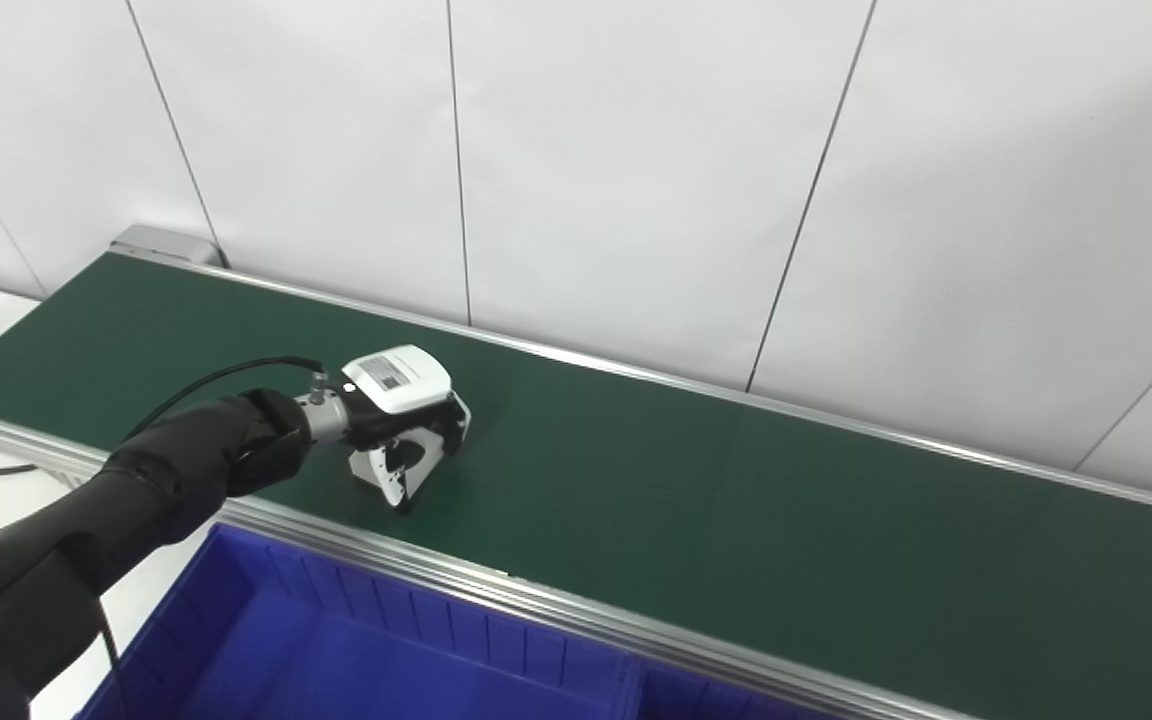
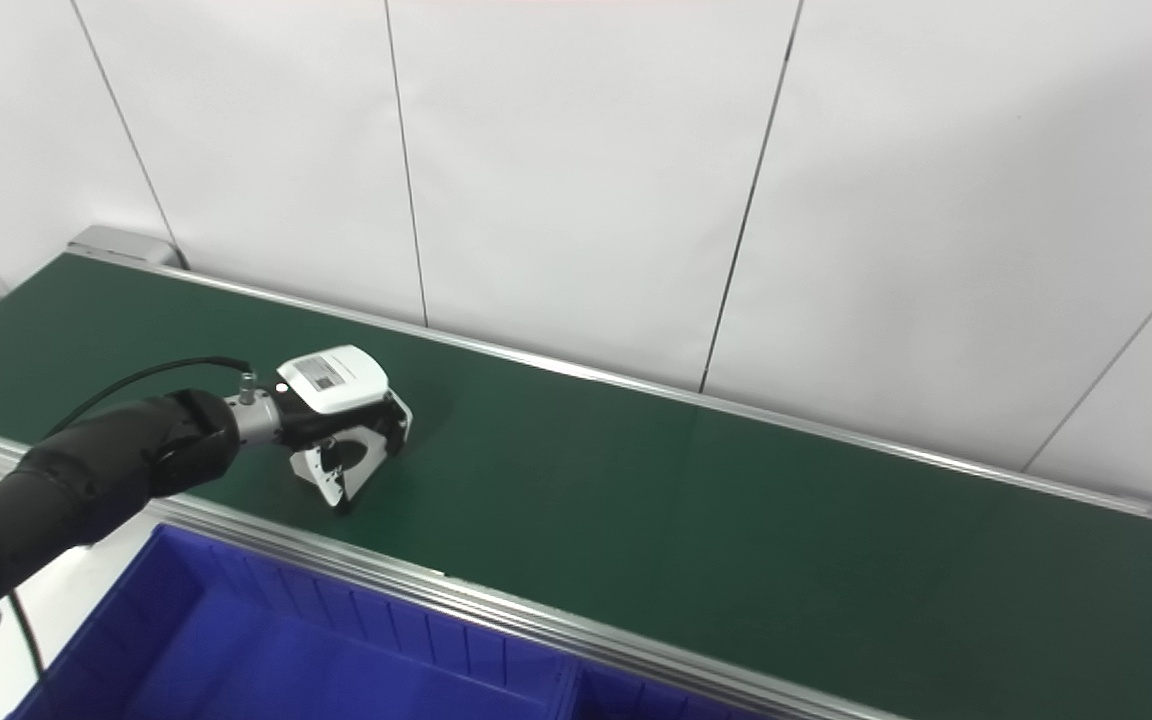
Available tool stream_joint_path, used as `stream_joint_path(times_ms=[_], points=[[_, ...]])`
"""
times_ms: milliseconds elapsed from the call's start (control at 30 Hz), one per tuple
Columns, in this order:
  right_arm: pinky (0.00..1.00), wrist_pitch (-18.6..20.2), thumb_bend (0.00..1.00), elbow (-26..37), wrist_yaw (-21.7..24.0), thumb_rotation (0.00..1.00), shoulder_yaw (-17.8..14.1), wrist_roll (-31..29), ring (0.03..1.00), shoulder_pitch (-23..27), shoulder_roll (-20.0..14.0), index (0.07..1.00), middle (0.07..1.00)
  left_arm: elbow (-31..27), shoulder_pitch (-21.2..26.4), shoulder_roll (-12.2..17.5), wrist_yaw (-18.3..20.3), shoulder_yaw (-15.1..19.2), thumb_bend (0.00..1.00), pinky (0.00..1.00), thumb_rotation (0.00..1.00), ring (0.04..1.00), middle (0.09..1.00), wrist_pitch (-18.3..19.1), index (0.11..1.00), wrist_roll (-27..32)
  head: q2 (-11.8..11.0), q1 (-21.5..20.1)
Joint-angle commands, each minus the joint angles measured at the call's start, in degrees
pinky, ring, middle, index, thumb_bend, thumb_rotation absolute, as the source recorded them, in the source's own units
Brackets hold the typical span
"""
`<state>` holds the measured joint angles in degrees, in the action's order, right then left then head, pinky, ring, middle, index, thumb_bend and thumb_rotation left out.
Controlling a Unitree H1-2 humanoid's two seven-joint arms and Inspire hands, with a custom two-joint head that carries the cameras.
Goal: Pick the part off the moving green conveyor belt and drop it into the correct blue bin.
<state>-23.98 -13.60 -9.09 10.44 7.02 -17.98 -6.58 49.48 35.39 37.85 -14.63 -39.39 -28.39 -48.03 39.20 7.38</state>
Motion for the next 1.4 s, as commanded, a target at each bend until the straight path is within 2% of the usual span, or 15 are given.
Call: stream_joint_path(times_ms=[0, 133, 233, 300, 467, 600, 700, 733, 800, 900, 967, 1100, 1233, 1367], points=[[0.65, -2.94, 0.67, 2.11, 0.6, 0.0, -0.63, -0.58, 0.731, -0.27, -0.07, 0.854, 0.801, 3.16, 2.83, 1.17, -4.09, -1.59, 0.5, 0.26, 0.0, 0.426, 0.498, 1.47, 0.487, -1.96, 0.07, 0.05], [0.65, -2.93, 0.67, 2.21, 1.21, 0.01, -1.07, -1.05, 0.737, -0.24, -0.09, 0.851, 0.803, 4.77, 3.49, 1.05, -6.38, -4.09, 0.5, 0.28, 0.0, 0.426, 0.495, 1.48, 0.489, -1.56, 0.2, 0.07], [0.65, -2.93, 0.67, 2.2, 1.37, 0.02, -1.32, -0.94, 0.732, -0.06, -0.06, 0.85, 0.799, 5.68, 3.56, 0.84, -5.18, -4.67, 0.5, 0.28, 0.0, 0.425, 0.496, 1.48, 0.49, 0.86, 0.16, 0.07], [0.65, -2.94, 0.68, 2.16, 0.94, 0.01, -1.49, -0.31, 0.727, 0.03, 0.0, 0.849, 0.794, 5.43, 3.31, 0.81, -4.13, -4.31, 0.5, 0.27, 0.0, 0.429, 0.498, 1.48, 0.482, 1.37, 0.1, 0.16], [0.64, -2.95, 0.67, 2.26, 0.59, 0.03, -1.8, 0.13, 0.728, 0.04, 0.16, 0.854, 0.797, 2.09, 2.04, 1.77, -5.95, -3.08, 0.5, 0.25, 0.0, 0.427, 0.494, 1.49, 0.487, 0.67, -0.26, 0.78], [0.64, -2.94, 0.66, 1.67, 0.51, 0.01, -1.95, 0.13, 0.729, 0.33, 0.23, 0.852, 0.8, -7.55, -0.93, 3.99, -3.44, 1.7, 0.5, 0.25, 0.0, 0.426, 0.495, 3.23, 0.487, 0.11, -0.73, 1.4], [0.64, -2.94, 0.66, 1.33, 0.39, 0.01, -1.83, 0.53, 0.729, 0.46, 0.33, 0.85, 0.8, -16.39, -4.01, 5.69, 0.33, 6.8, 0.5, 0.27, 0.0, 0.392, 0.466, 3.67, 0.515, 2.3, -1.06, 1.4], [0.64, -2.94, 0.66, 1.26, 0.33, 0.02, -1.75, 0.56, 0.729, 0.5, 0.43, 0.849, 0.798, -20.12, -5.63, 6.24, 3.15, 9.72, 0.5, 0.31, 0.0, 0.392, 0.46, 3.26, 0.515, 6.87, -1.2, 1.4], [0.64, -2.95, 0.67, 1.13, 0.25, 0.02, -1.57, 0.48, 0.728, 0.56, 0.54, 0.849, 0.798, -26.17, -8.42, 6.96, 7.14, 14.51, 0.5, 0.34, 0.0, 0.394, 0.458, 3.55, 0.513, 12.57, -1.32, 1.57], [0.65, -2.94, 0.67, 1.02, 0.59, 0.01, -1.44, -0.09, 0.732, 0.57, 0.69, 0.847, 0.796, -34.38, -12.22, 7.67, 11.66, 20.35, 0.48, 0.43, 0.0, 0.428, 0.489, 6.49, 0.502, 16.25, -1.39, 1.72], [0.65, -2.94, 0.67, 0.79, 0.29, 0.0, -1.25, 0.05, 0.731, 0.67, 0.63, 0.846, 0.795, -39.46, -14.64, 8.08, 13.93, 23.84, 0.48, 0.44, 0.0, 0.433, 0.495, 7.79, 0.494, 18.85, -1.54, 1.9], [0.64, -2.94, 0.66, 0.43, 0.08, 0.01, -0.93, 0.28, 0.728, 0.82, 0.54, 0.846, 0.794, -46.87, -18.77, 8.23, 17.4, 29.59, 0.48, 0.4, 0.0, 0.431, 0.493, 7.05, 0.505, 24.46, -1.57, 2.06], [0.65, -2.95, 0.66, 0.37, 0.37, 0.0, -0.62, -0.01, 0.732, 0.69, 0.54, 0.849, 0.798, -54.91, -23.27, 8.09, 21.38, 34.26, 0.47, 0.34, 0.0, 0.417, 0.508, 9.83, 0.512, 29.34, -1.24, 2.19], [0.65, -2.94, 0.66, 0.72, 0.54, 0.02, -0.5, 0.02, 0.733, 0.32, 0.5, 0.851, 0.798, -60.59, -27.23, 8.14, 26.98, 36.85, 0.48, 0.41, 0.0, 0.435, 0.488, 11.93, 0.51, 38.6, -0.88, 2.27]])
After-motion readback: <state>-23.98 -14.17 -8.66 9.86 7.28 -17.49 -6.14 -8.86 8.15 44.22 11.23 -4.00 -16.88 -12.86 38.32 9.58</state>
